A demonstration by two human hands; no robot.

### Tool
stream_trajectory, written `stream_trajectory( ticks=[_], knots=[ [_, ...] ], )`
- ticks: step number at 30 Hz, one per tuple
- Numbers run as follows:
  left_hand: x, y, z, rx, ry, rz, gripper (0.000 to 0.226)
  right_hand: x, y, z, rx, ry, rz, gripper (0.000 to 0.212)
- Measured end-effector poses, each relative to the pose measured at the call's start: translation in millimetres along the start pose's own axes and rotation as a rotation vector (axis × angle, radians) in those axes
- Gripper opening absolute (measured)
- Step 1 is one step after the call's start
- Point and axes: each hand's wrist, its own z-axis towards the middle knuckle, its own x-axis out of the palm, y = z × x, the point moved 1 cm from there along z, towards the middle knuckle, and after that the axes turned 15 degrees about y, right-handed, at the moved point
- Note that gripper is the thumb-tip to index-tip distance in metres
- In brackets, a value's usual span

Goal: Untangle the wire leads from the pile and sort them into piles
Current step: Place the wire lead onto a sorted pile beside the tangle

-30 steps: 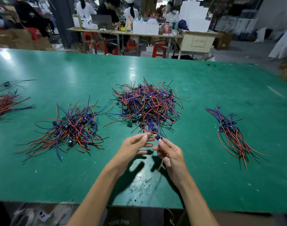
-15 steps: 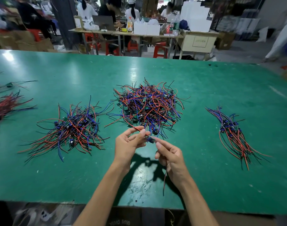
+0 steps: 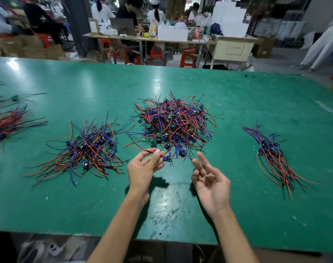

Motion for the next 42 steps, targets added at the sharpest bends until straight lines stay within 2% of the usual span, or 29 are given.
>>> stream_trajectory(
  ticks=[4,6,12,17,19,21,24,28,30,31,33,34,36,39,42],
  knots=[
    [4.5,1.3,1.1,-0.049,0.001,-0.115,0.018,-0.9,-2.0,-1.4,0.011,0.004,-0.034,0.046],
    [8.6,0.6,0.7,-0.047,0.029,-0.11,0.017,0.2,-1.3,-1.9,0.024,0.006,-0.058,0.044],
    [17.9,-6.3,-6.4,-0.026,0.118,-0.03,0.018,3.5,-1.8,-6.1,0.052,0.02,-0.117,0.037],
    [19.0,-17.9,-6.8,0.005,0.145,0.117,0.015,5.0,-2.4,-7.1,0.055,0.047,-0.119,0.039],
    [11.0,-35.3,2.5,0.072,0.115,0.235,0.01,4.2,-0.3,-7.3,0.047,0.047,-0.103,0.038],
    [-6.7,-63.8,20.3,0.18,0.003,0.428,0.012,3.7,-0.3,-7.3,0.05,0.04,-0.098,0.037],
    [-45.1,-107.2,52.6,0.264,-0.239,0.945,0.035,4.4,-1.7,-7.9,0.054,0.035,-0.074,0.04],
    [-87.5,-112.0,73.0,-0.006,-0.513,1.627,0.041,6.4,-3.2,-8.1,0.029,0.036,-0.096,0.036],
    [-84.7,-98.4,77.2,0.122,-0.423,1.733,0.032,7.1,-3.0,-7.0,0.021,0.039,-0.091,0.034],
    [-80.0,-89.1,80.2,0.193,-0.304,1.771,0.03,7.1,-3.0,-6.5,0.02,0.038,-0.09,0.034],
    [-70.4,-66.6,87.2,0.168,-0.061,1.873,0.03,6.2,-3.3,-5.6,0.025,0.035,-0.078,0.034],
    [-66.9,-54.5,89.2,0.107,0.007,1.904,0.032,5.5,-3.0,-5.5,0.028,0.033,-0.07,0.034],
    [-64.2,-36.6,88.6,0.01,0.02,1.849,0.027,3.1,-2.3,-5.8,0.032,0.029,-0.04,0.038],
    [-59.3,-22.9,77.9,0.051,-0.073,1.575,0.012,2.0,-1.2,-4.1,0.029,0.025,-0.033,0.039],
    [-50.3,-14.8,63.3,0.011,-0.038,1.447,0.008,3.4,-2.3,-1.2,0.034,0.028,-0.041,0.037]
  ],
)
